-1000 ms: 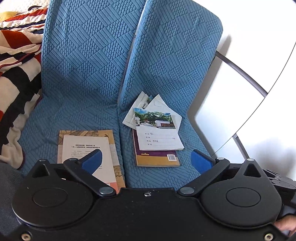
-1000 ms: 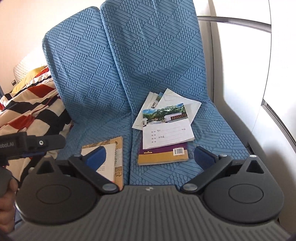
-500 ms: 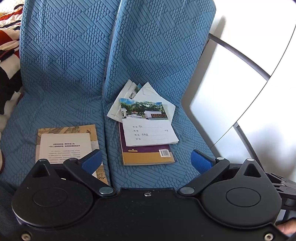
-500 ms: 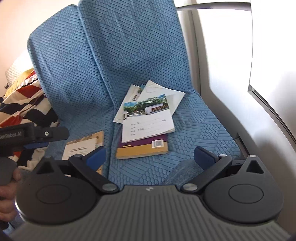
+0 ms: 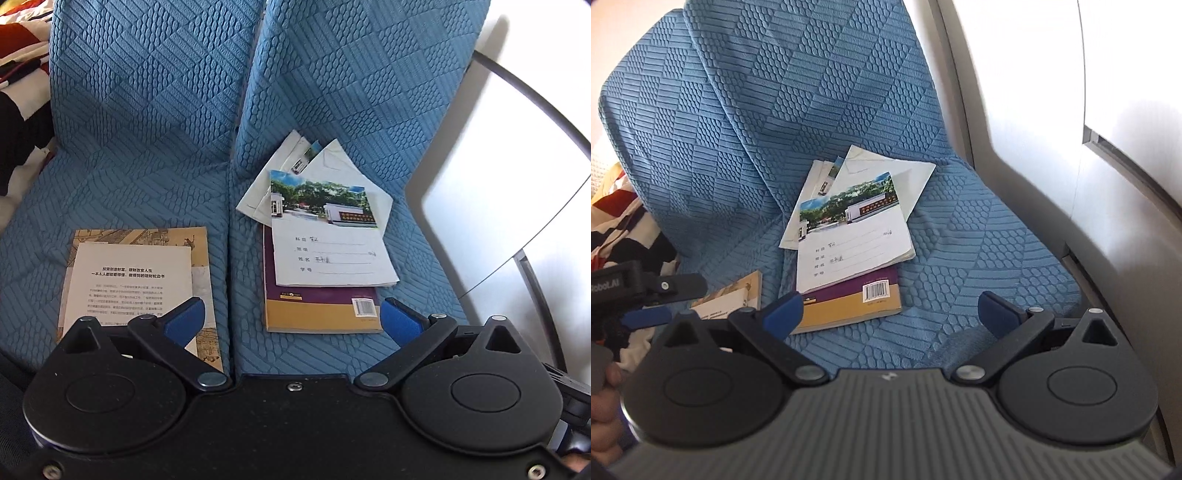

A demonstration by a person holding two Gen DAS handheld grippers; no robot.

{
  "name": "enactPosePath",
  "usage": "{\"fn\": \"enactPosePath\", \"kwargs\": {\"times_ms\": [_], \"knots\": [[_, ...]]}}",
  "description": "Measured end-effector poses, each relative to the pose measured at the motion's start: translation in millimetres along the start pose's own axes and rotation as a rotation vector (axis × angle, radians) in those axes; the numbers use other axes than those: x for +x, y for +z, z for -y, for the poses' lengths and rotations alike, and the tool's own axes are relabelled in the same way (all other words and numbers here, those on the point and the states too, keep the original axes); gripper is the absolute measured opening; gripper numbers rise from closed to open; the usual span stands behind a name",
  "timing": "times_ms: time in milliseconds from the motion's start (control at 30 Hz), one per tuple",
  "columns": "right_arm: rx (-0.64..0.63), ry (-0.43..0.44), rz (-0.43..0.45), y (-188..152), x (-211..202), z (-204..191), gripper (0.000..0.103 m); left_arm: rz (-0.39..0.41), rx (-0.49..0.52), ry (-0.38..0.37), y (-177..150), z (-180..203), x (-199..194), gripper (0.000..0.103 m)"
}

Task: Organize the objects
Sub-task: 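Move both grippers toward the purple-and-yellow book under the white notebook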

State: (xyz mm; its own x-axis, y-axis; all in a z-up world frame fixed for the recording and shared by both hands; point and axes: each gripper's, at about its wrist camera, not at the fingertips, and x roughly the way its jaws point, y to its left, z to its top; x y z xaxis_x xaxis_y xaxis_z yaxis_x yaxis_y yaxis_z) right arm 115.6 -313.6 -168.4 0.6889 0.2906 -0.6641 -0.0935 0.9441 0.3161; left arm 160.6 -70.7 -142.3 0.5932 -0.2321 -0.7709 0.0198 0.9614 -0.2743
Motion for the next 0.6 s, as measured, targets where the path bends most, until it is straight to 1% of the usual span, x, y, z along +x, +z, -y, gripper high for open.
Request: {"fn": "enactPosePath", "kwargs": {"times_ms": [33,100,200,267,300,333,500,567,600], "knots": [[-0.005,0.007,-0.009,1,5,0,0.099,-0.005,-0.006,0.002,2,-1,5,0.098],[-0.010,0.014,-0.034,2,15,1,0.098,-0.012,-0.025,-0.004,4,-3,15,0.097],[-0.009,0.025,-0.066,3,29,6,0.096,-0.033,-0.047,-0.008,7,-4,31,0.093],[-0.003,0.033,-0.091,5,39,10,0.088,-0.043,-0.047,-0.013,8,-4,41,0.093],[0.002,0.036,-0.102,6,43,12,0.081,-0.050,-0.049,-0.014,8,-3,47,0.093],[0.005,0.039,-0.114,7,48,14,0.076,-0.061,-0.054,-0.015,9,-3,52,0.093],[0.028,0.051,-0.162,12,70,24,0.074,-0.103,-0.085,-0.023,11,-5,81,0.087],[0.041,0.049,-0.178,15,77,27,0.074,-0.119,-0.094,-0.031,11,-5,92,0.081],[0.043,0.050,-0.187,16,81,27,0.073,-0.124,-0.097,-0.045,11,-5,97,0.075]]}}
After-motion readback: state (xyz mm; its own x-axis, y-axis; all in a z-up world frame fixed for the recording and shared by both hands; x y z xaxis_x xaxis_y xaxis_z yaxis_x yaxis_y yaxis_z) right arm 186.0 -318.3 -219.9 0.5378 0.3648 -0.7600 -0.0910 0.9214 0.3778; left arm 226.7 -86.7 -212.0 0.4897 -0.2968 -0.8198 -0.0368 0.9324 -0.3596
